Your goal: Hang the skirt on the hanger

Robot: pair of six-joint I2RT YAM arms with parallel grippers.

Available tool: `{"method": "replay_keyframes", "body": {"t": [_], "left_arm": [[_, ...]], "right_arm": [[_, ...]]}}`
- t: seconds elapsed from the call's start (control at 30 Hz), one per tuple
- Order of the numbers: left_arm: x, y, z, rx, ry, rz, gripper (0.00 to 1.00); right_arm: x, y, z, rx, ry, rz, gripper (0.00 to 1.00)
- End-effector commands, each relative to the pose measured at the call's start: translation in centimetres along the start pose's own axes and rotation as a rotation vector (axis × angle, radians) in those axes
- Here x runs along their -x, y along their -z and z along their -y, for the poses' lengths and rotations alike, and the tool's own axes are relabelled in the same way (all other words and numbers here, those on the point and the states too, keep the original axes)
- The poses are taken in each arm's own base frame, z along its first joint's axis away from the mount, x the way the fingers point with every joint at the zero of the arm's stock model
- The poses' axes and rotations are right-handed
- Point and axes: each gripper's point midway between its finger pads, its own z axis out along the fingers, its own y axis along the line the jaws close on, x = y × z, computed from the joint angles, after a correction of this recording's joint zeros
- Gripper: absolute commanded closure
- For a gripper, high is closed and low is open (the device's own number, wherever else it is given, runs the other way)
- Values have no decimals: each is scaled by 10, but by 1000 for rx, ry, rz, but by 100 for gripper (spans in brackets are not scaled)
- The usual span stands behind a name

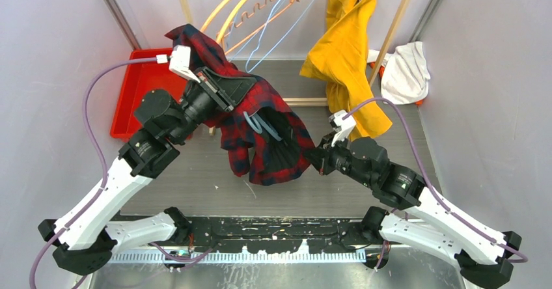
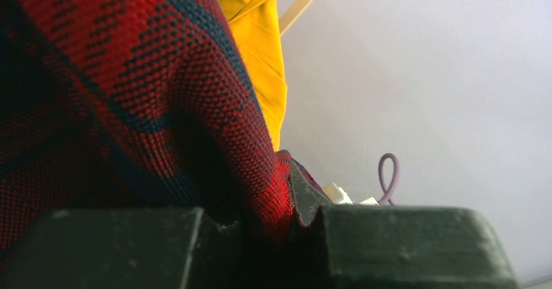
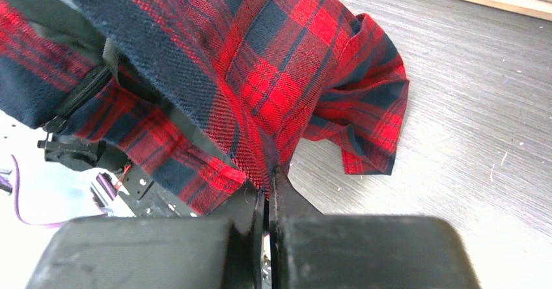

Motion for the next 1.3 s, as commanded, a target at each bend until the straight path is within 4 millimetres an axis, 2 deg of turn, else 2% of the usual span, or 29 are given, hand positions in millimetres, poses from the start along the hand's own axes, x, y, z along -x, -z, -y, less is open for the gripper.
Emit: {"method": "replay_keyframes", "body": {"t": [0.0,0.27,0.33,0.43,0.67,0.77,0.87,1.0,1.13,1.27], "left_arm": [[84,14,39,-121,-69,340,100],[72,8,5,-23,-112,377,100],[70,10,-4,6,-85,396,100],[63,16,-27,77,-11,417,100],[23,48,-107,279,235,495,100],[6,59,-132,323,313,518,100],[-11,65,-151,373,394,511,100],[-27,78,-173,446,505,518,100],[-42,91,-189,527,600,502,100],[-56,100,-197,560,664,470,100]], "right_arm": [[13,25,-16,73,-18,7,99],[66,61,-67,280,-67,81,99],[70,60,-83,346,-85,60,99],[68,47,-108,453,-132,6,99],[44,19,-130,532,-208,-70,99],[31,12,-148,550,-184,-104,99],[10,2,-172,567,-128,-162,99],[-22,-13,-191,541,-15,-208,99],[-62,-27,-204,537,114,-252,99],[-98,-36,-208,544,237,-281,99]]}}
